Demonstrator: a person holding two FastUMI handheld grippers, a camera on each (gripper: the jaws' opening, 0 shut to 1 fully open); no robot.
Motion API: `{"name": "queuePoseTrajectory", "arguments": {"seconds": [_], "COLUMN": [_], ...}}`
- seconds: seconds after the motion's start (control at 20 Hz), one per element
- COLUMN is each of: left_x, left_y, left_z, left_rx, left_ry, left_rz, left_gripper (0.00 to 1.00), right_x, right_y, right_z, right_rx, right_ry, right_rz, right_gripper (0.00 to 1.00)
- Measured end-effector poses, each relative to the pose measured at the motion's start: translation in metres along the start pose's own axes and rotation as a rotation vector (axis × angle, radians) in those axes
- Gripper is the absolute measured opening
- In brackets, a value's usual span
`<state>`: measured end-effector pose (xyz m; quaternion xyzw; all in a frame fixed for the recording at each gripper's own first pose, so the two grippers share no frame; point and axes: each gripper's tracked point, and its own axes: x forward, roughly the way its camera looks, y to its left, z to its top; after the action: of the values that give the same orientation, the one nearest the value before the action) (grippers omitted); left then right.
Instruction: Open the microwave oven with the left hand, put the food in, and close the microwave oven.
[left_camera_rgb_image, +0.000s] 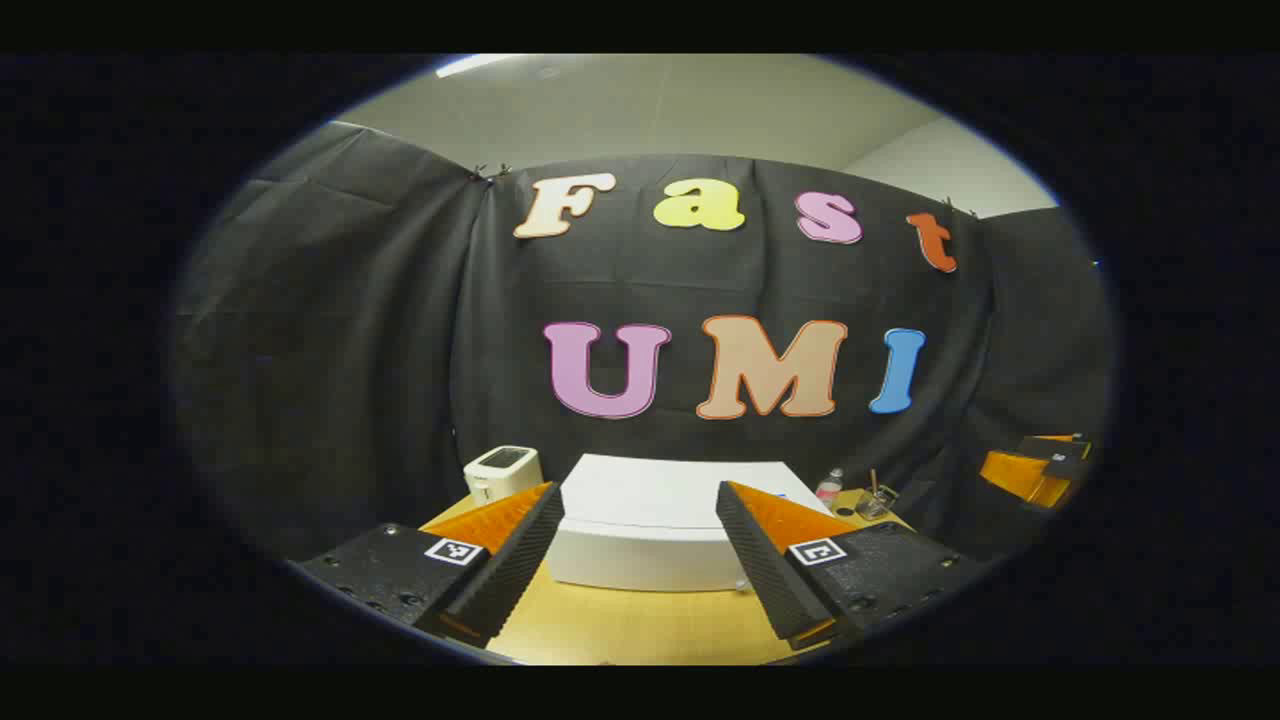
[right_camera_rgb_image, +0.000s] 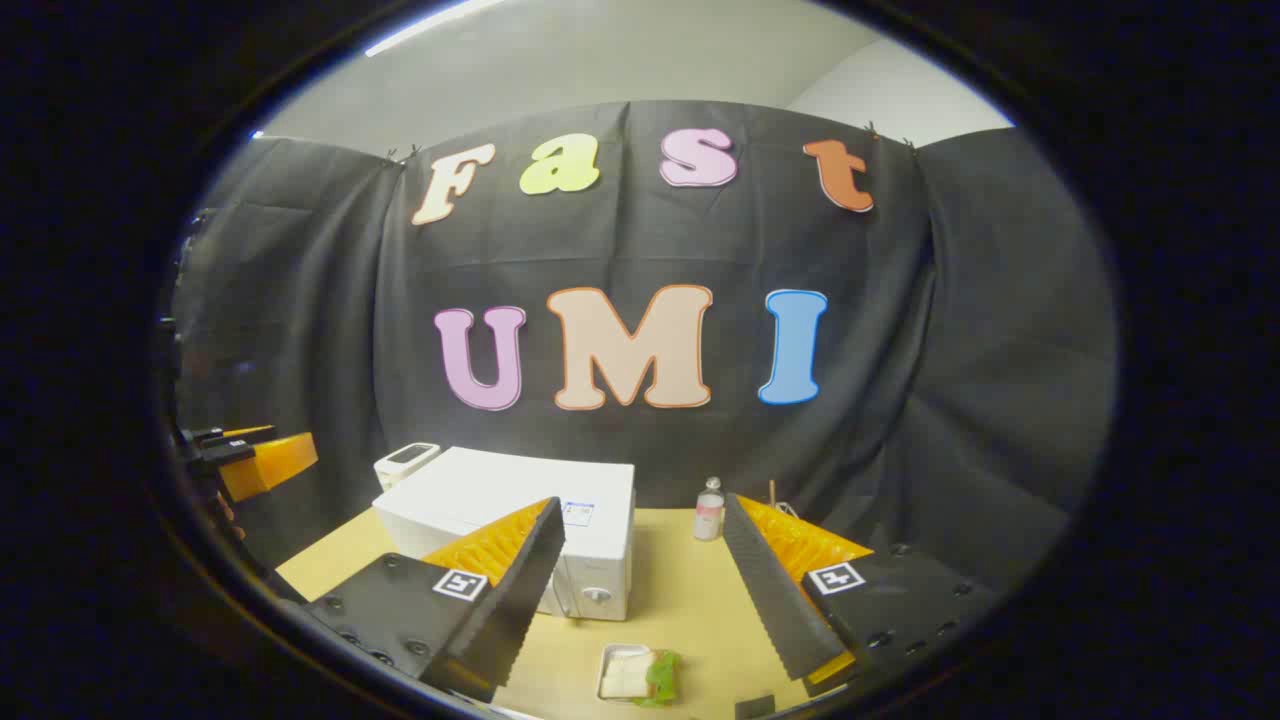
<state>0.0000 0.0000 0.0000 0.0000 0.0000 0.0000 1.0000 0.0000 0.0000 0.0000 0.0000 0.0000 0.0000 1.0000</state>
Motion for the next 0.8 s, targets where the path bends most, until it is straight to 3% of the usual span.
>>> {"name": "queuePoseTrajectory", "arguments": {"seconds": [0.2, 0.8], "left_x": [0.002, 0.005], "left_y": [-0.006, -0.025], "left_z": [0.002, -0.006], "left_rx": [-0.012, 0.007], "left_ry": [-0.007, 0.011], "left_rz": [0.003, -0.030], "left_gripper": [0.95, 0.92], "right_x": [0.003, 0.000], "right_y": [-0.006, -0.024], "right_z": [-0.002, -0.004], "right_rx": [0.012, 0.019], "right_ry": [0.014, 0.022], "right_rz": [0.006, -0.029], "right_gripper": [0.94, 0.94]}}
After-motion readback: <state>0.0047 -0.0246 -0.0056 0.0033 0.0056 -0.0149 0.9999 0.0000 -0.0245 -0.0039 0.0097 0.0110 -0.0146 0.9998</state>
